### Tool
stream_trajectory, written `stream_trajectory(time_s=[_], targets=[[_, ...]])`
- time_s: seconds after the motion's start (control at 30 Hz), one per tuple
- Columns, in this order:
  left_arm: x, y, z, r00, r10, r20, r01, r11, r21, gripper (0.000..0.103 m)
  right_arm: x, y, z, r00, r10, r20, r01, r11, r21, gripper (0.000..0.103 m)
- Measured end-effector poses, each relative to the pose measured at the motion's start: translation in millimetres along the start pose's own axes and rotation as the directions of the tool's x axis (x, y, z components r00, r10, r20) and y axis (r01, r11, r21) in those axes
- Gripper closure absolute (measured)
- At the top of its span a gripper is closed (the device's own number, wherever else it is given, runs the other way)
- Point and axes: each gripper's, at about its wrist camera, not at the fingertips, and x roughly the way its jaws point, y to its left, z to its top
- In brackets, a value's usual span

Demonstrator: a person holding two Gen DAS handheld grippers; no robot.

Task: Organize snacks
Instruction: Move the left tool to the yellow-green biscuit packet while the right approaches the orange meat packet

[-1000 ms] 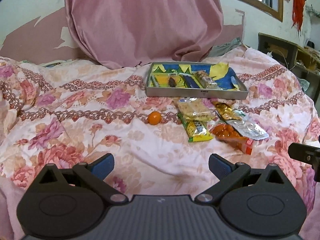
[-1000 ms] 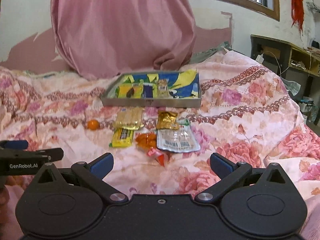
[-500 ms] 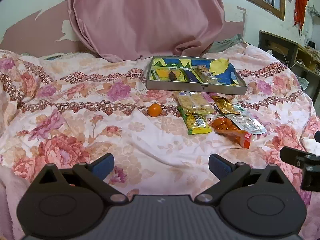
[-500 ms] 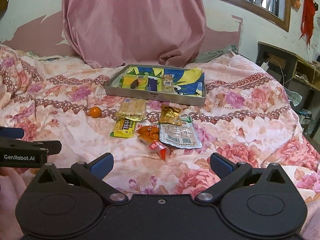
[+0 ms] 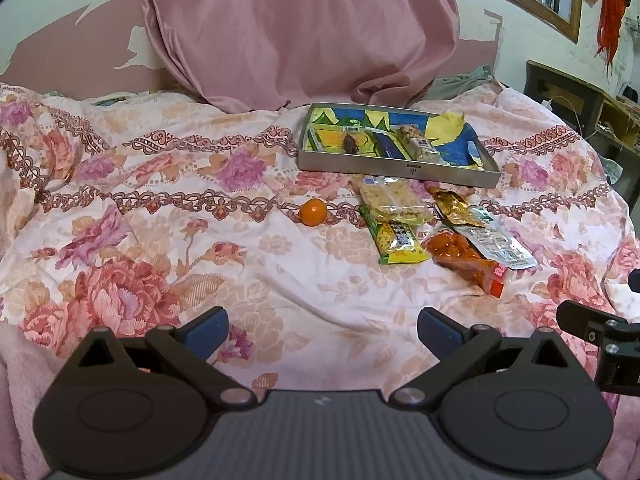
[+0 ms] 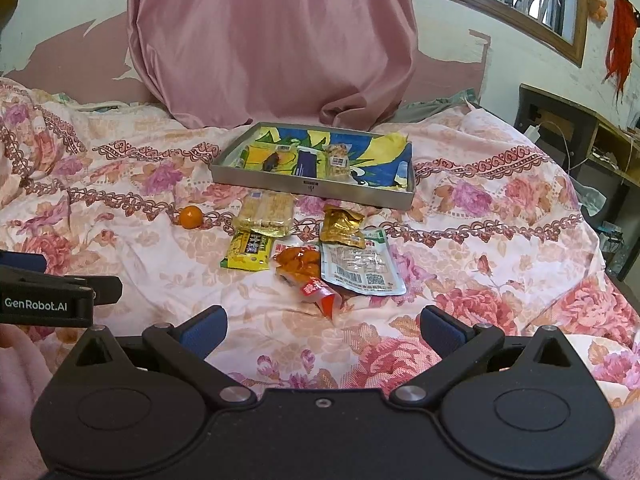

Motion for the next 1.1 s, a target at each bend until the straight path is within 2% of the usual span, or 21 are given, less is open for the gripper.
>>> stream_trajectory(time_s=[0.4, 0.57, 0.73, 0.97, 1.1], targets=[[15.5, -6.2, 8.3, 1.000, 0.015, -0.014, -0.014, 0.999, 0.036, 0.001, 17.3, -18.0, 7.5, 0.997, 0.045, -0.057, -0.039, 0.994, 0.098, 0.001], [32.6, -16.0, 19.4, 0.999, 0.008, -0.035, -0.005, 0.996, 0.093, 0.001, 31.0, -23.8, 10.8, 0.989, 0.090, -0.120, -0.074, 0.988, 0.135, 0.001], [52.1, -19.7, 30.8, 0.998, 0.005, -0.062, 0.001, 0.995, 0.100, 0.001, 45.1, -32.4, 16.7, 0.977, 0.137, -0.161, -0.107, 0.977, 0.184, 0.001], [71.6, -28.5, 47.9, 0.998, 0.012, -0.054, -0.004, 0.988, 0.152, 0.001, 70.8, -42.1, 26.0, 0.976, 0.115, -0.184, -0.078, 0.977, 0.199, 0.001], [84.8, -33.1, 56.7, 0.998, 0.008, -0.064, 0.001, 0.990, 0.144, 0.001, 85.5, -44.4, 29.7, 0.974, 0.113, -0.196, -0.074, 0.978, 0.196, 0.001]])
